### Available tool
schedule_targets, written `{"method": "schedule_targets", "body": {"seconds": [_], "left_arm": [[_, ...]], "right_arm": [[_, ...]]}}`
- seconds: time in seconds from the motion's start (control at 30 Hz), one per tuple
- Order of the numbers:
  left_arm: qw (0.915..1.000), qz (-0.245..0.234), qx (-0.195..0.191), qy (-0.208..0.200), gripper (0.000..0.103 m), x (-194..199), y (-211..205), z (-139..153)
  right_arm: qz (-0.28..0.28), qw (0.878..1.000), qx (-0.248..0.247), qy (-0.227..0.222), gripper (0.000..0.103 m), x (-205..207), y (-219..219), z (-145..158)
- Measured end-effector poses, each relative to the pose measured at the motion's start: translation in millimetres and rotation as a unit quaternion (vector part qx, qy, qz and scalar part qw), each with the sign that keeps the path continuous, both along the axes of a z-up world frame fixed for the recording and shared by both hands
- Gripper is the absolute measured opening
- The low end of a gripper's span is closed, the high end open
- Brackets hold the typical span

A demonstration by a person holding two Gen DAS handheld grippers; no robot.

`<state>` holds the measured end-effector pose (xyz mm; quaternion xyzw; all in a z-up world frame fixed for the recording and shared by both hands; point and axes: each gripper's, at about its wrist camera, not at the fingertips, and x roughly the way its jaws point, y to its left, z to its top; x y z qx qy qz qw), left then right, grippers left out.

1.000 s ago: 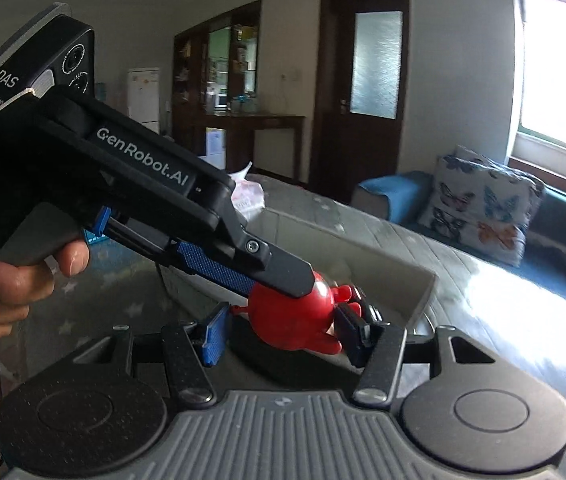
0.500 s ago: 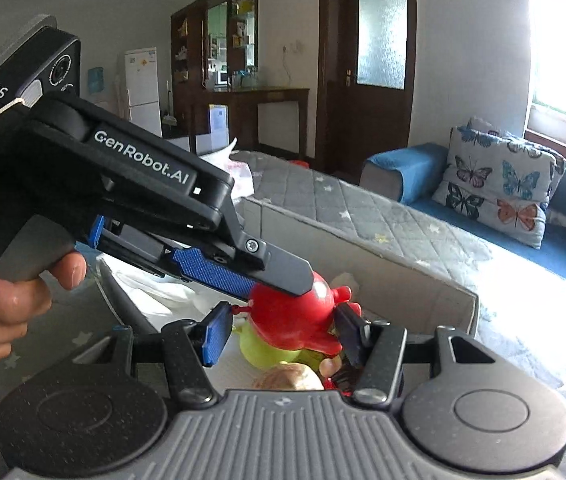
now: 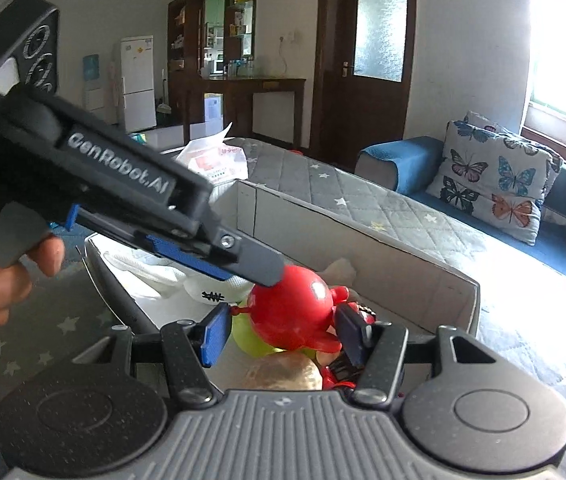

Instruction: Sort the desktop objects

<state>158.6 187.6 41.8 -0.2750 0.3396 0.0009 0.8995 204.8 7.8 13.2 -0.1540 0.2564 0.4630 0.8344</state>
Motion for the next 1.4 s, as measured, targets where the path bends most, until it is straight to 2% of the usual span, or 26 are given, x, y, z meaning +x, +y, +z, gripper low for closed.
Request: {"method": "schedule_targets", "body": {"seconds": [0.13, 0.3, 0.37, 0.5, 0.57, 0.7, 0.97, 1.23, 1.4], "left_arm": [[1.0000, 0.005, 0.007, 0.000, 0.045, -6.8, -2.6, 1.1], [0.9996, 0.012, 0.021, -0.012, 0.045, -22.3, -9.8, 7.4], [0.9993, 0.015, 0.029, -0.016, 0.045, -29.0, -12.9, 9.9], [0.9986, 0.018, 0.043, -0.025, 0.045, -43.7, -18.1, 14.5], [0.9982, 0.020, 0.050, -0.026, 0.045, -51.1, -20.7, 16.4], [0.9965, 0.022, 0.075, -0.030, 0.045, -66.2, -29.0, 18.6], [0.9917, 0.017, 0.122, -0.038, 0.045, -91.8, -49.1, 18.0], [0.9795, 0.012, 0.199, -0.030, 0.045, -107.8, -72.7, 10.9], [0.9749, 0.021, 0.220, -0.025, 0.045, -117.6, -78.7, 4.3]], "right_arm": [[-0.004, 1.000, 0.004, -0.001, 0.066, -4.8, -2.5, 2.5], [-0.014, 1.000, 0.014, -0.001, 0.068, -12.9, -10.6, 8.3], [-0.018, 1.000, 0.018, 0.000, 0.073, -16.1, -13.9, 10.7], [-0.027, 0.999, 0.027, 0.000, 0.077, -23.5, -21.7, 15.1], [-0.031, 0.999, 0.030, 0.001, 0.083, -27.8, -26.2, 15.9], [-0.038, 0.999, 0.038, 0.007, 0.084, -37.0, -36.5, 17.6], [-0.059, 0.997, 0.052, 0.005, 0.103, -55.9, -57.0, 20.4], [-0.086, 0.995, 0.050, 0.000, 0.103, -75.8, -71.7, 16.1], [-0.106, 0.993, 0.050, 0.008, 0.103, -85.5, -77.8, 9.4]]}}
